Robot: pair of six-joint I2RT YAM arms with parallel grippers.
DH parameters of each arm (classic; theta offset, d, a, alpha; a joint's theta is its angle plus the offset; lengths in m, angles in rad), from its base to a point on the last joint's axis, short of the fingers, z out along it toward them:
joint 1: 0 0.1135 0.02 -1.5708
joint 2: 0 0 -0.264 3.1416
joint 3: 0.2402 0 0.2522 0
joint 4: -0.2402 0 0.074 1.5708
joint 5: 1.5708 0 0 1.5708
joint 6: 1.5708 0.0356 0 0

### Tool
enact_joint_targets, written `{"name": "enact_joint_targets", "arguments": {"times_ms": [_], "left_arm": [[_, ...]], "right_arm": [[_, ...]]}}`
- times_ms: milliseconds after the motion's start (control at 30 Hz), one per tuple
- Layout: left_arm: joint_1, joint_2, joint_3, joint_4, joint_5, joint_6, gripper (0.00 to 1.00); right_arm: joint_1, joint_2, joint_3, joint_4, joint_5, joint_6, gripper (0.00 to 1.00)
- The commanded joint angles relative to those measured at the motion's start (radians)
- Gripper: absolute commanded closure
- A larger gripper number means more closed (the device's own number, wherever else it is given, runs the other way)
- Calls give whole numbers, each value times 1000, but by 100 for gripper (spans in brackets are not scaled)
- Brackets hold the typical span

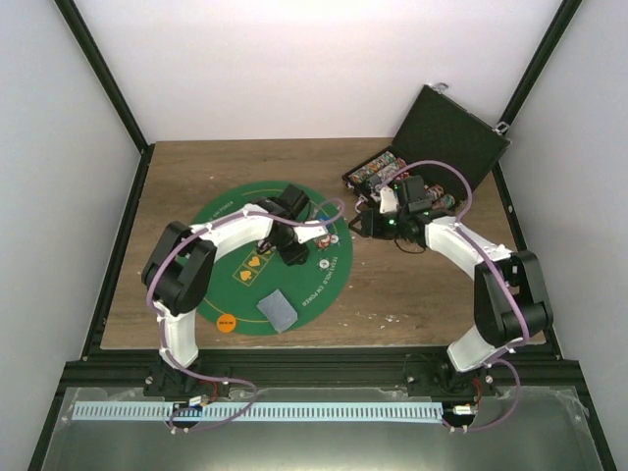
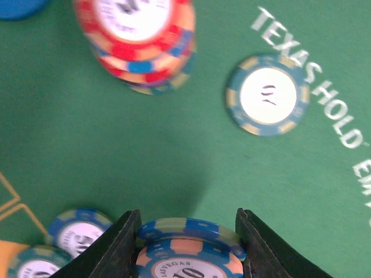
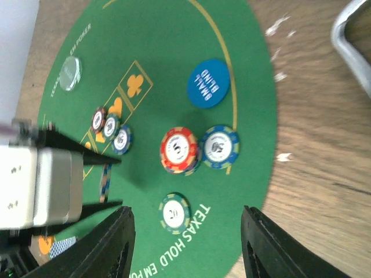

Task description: Distribute texas hold em gaming equipment

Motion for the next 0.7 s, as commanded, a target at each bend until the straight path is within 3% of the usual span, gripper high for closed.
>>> {"name": "enact_joint_targets", "arguments": {"times_ms": [0,200,667], "left_arm": [[-101,-20,23,-161,-39,16,100],[-179,39,70,-126,-121,18,100],[-224,158,181,-23,-237,27,98]], "right_arm": [[-86,-68,39,-61,7,-50,49],[-211,-132,-12,-75,7,-82,48],[-218,-146,-44,-75,-27,-132,48]]}}
